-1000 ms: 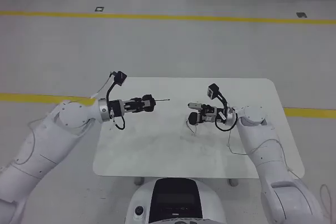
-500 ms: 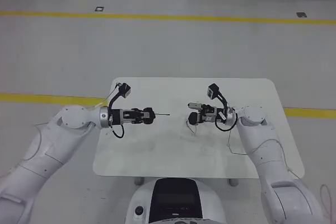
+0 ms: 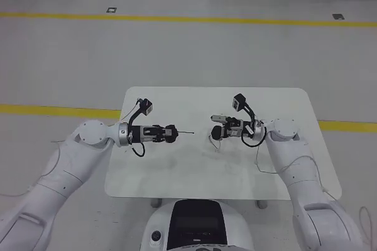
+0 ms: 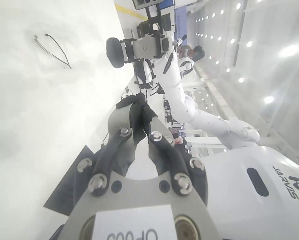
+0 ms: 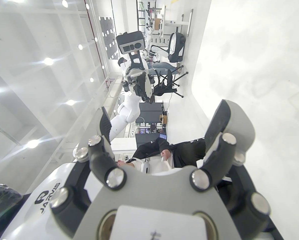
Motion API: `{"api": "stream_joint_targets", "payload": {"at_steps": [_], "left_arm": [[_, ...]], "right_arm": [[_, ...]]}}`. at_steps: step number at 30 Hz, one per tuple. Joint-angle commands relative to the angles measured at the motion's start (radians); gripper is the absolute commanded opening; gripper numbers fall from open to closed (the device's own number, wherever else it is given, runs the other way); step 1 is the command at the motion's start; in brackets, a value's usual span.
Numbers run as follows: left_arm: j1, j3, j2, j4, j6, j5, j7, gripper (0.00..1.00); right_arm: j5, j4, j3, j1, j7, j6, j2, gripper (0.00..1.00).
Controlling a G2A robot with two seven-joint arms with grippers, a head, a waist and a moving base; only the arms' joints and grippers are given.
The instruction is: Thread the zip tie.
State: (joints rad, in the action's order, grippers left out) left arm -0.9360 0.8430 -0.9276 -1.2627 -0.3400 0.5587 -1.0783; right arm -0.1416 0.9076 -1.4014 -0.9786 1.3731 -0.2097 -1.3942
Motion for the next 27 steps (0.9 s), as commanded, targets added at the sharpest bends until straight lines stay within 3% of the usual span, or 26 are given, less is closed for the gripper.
{"api": "stream_joint_targets", "payload": {"at_steps": [1, 7, 10, 13, 20, 27], "left_arm": [[0.000, 0.000, 0.000, 0.000, 0.000, 0.001, 0.000, 0.00], [-0.016, 0.001, -0.002, -0.005, 0.000, 0.031, 0.022, 0.00], [-0.028, 0.010, -0.009, 0.017, 0.000, 0.074, 0.017, 0.00], [-0.039, 0.027, -0.025, 0.054, 0.000, 0.150, -0.032, 0.00], [-0.050, 0.070, -0.088, 0.158, 0.000, 0.251, -0.117, 0.00], [-0.046, 0.126, -0.161, 0.244, 0.000, 0.221, -0.176, 0.00]], "right_arm": [[0.000, 0.000, 0.000, 0.000, 0.000, 0.000, 0.000, 1.00], [0.000, 0.000, 0.000, 0.000, 0.000, 0.000, 0.000, 1.00], [-0.014, 0.025, 0.007, -0.016, -0.016, -0.010, -0.001, 1.00], [-0.043, 0.058, 0.018, -0.039, -0.013, -0.034, 0.001, 1.00], [-0.130, 0.059, 0.065, -0.047, -0.050, -0.077, -0.006, 1.00], [-0.177, 0.025, 0.126, -0.031, -0.100, -0.108, -0.018, 1.00]]}}
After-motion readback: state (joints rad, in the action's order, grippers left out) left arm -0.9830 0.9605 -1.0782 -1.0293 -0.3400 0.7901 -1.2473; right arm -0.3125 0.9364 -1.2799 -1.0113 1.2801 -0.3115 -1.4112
